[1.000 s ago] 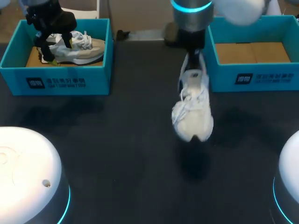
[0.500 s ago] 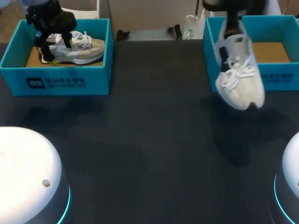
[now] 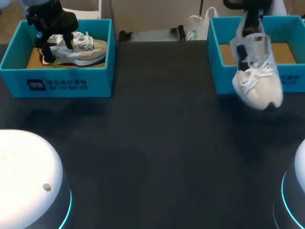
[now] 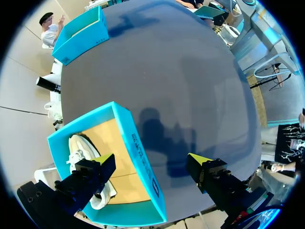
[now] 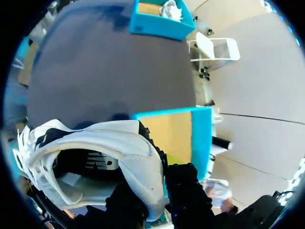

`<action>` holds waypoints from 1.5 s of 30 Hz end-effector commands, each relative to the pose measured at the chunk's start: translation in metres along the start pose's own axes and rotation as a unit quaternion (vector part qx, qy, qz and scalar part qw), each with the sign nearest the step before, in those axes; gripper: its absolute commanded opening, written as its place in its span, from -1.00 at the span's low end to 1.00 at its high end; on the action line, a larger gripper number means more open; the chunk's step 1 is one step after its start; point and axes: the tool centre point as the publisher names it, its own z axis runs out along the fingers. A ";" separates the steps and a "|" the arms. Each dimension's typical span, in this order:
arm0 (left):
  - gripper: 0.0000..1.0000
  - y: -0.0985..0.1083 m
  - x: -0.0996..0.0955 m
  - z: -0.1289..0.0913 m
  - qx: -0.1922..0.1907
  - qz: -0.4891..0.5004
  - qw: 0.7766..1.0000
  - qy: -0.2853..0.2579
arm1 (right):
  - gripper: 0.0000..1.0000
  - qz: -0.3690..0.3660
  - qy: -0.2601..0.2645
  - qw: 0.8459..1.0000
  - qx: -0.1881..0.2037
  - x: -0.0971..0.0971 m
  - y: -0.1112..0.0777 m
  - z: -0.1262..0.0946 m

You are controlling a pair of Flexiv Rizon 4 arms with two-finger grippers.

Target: Take the shoe out of the shoebox, open the shoe tongue, remove and reinsert the insole, then place the shoe into the shoebox

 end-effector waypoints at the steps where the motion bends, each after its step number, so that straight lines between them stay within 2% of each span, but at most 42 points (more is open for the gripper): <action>1: 1.00 0.000 0.000 0.000 -0.001 0.000 1.000 0.000 | -1.00 -0.003 0.009 1.000 0.004 -0.052 -0.014 0.014; 2: 1.00 0.000 0.000 0.000 -0.001 0.000 1.000 0.000 | -1.00 0.004 0.008 1.000 -0.007 -0.063 -0.020 0.018; 3: 1.00 0.000 0.000 0.000 -0.001 0.000 1.000 0.000 | -1.00 -0.005 0.013 1.000 0.009 -0.072 -0.024 0.023; 4: 1.00 0.000 0.000 0.000 -0.001 0.000 1.000 0.000 | -1.00 -0.007 0.011 1.000 0.008 -0.080 -0.027 0.026; 5: 1.00 0.000 0.000 0.000 -0.001 0.000 1.000 0.000 | -1.00 -0.002 0.011 1.000 -0.009 -0.088 -0.031 0.028; 7: 1.00 0.000 0.000 0.000 -0.001 0.000 1.000 0.000 | -1.00 -0.016 0.012 1.000 0.007 -0.100 -0.034 0.032; 11: 1.00 0.000 0.000 0.000 -0.001 0.000 1.000 0.000 | -1.00 -0.028 0.007 0.999 0.016 -0.120 -0.045 0.035; 14: 1.00 0.000 0.000 0.000 -0.001 0.000 1.000 0.000 | -1.00 -0.028 0.004 0.999 0.025 -0.135 -0.059 0.038; 17: 1.00 0.000 0.000 0.000 -0.001 0.000 1.000 0.000 | -1.00 -0.028 0.001 1.000 0.012 -0.149 -0.077 0.036; 19: 1.00 0.000 0.000 0.000 -0.001 0.000 1.000 0.000 | -1.00 -0.024 0.004 1.000 0.006 -0.154 -0.087 0.033; 31: 1.00 0.000 0.000 0.000 -0.001 0.000 1.000 0.000 | -1.00 -0.024 0.004 1.000 0.006 -0.154 -0.087 0.033; 32: 1.00 0.000 0.000 0.000 -0.001 0.000 1.000 0.000 | -1.00 -0.015 0.007 1.000 0.009 -0.157 -0.090 0.040; 34: 1.00 0.000 0.000 0.000 -0.001 0.000 1.000 0.000 | -1.00 0.019 0.010 1.000 -0.023 -0.168 -0.102 0.054; 35: 1.00 0.000 0.000 0.000 -0.001 0.000 1.000 0.000 | -1.00 0.020 0.005 1.000 0.002 -0.173 -0.108 0.062; 37: 1.00 0.000 0.000 0.000 -0.001 0.000 1.000 0.000 | -1.00 0.027 -0.001 1.000 -0.004 -0.184 -0.117 0.072; 42: 1.00 0.000 0.000 0.000 -0.001 0.000 1.000 0.000 | -1.00 0.043 -0.004 0.999 0.010 -0.204 -0.130 0.085; 43: 1.00 0.000 0.000 0.000 -0.001 0.000 1.000 0.000 | -1.00 0.055 -0.005 0.998 0.009 -0.205 -0.132 0.086; 45: 1.00 0.000 0.000 0.000 -0.001 0.000 1.000 0.000 | -1.00 0.112 -0.008 0.993 0.041 -0.207 -0.140 0.090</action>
